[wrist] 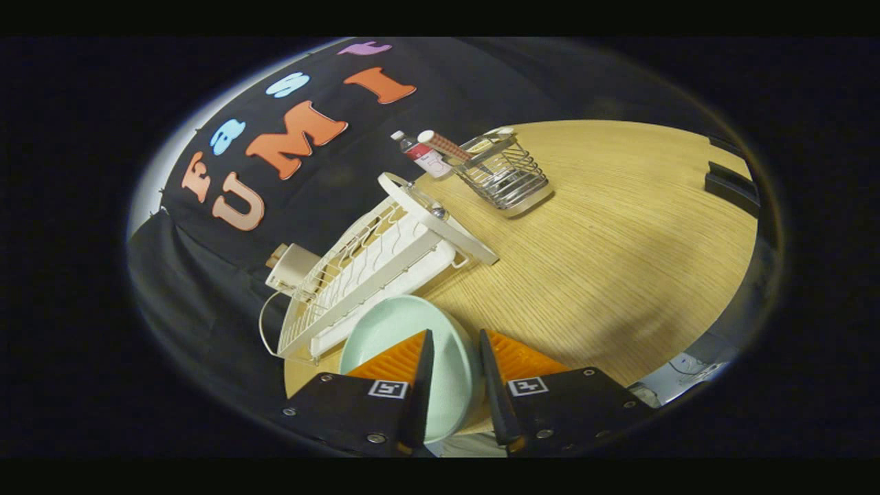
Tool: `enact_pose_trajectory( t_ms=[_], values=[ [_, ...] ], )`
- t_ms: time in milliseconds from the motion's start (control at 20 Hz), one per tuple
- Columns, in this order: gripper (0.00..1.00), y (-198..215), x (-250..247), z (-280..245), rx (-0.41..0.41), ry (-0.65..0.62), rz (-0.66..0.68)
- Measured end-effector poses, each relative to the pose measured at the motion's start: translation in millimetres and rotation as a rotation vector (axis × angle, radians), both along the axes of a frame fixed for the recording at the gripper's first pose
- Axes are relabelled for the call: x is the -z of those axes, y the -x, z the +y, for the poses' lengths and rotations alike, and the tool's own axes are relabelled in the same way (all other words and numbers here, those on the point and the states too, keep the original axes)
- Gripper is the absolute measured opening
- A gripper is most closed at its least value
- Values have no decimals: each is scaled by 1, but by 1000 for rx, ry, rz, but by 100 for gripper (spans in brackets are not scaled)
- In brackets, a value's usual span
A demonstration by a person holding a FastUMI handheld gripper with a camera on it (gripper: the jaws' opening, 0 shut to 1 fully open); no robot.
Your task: Take the plate from the dish rack, then take the spoon from the basket and place it into the plate.
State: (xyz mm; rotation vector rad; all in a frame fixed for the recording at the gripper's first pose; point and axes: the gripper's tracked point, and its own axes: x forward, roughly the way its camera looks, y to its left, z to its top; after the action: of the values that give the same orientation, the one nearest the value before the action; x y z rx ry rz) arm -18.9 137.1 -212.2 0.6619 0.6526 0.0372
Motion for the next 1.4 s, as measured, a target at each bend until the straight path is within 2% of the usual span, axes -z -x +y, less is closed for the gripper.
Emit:
enact_pose_trajectory(
  t_ms=[150,300,350,700,1000,1400],
  values=[
    [48,-1,-7,2,-10,60,-28],
    [66,-5,-8,-11,4,131,-44],
    [69,-5,-10,-16,7,143,-53],
    [98,-13,-46,-75,69,328,-163],
    [99,-34,-84,-111,100,533,-307],
    [97,-80,-117,-119,143,628,-485]
  ],
)
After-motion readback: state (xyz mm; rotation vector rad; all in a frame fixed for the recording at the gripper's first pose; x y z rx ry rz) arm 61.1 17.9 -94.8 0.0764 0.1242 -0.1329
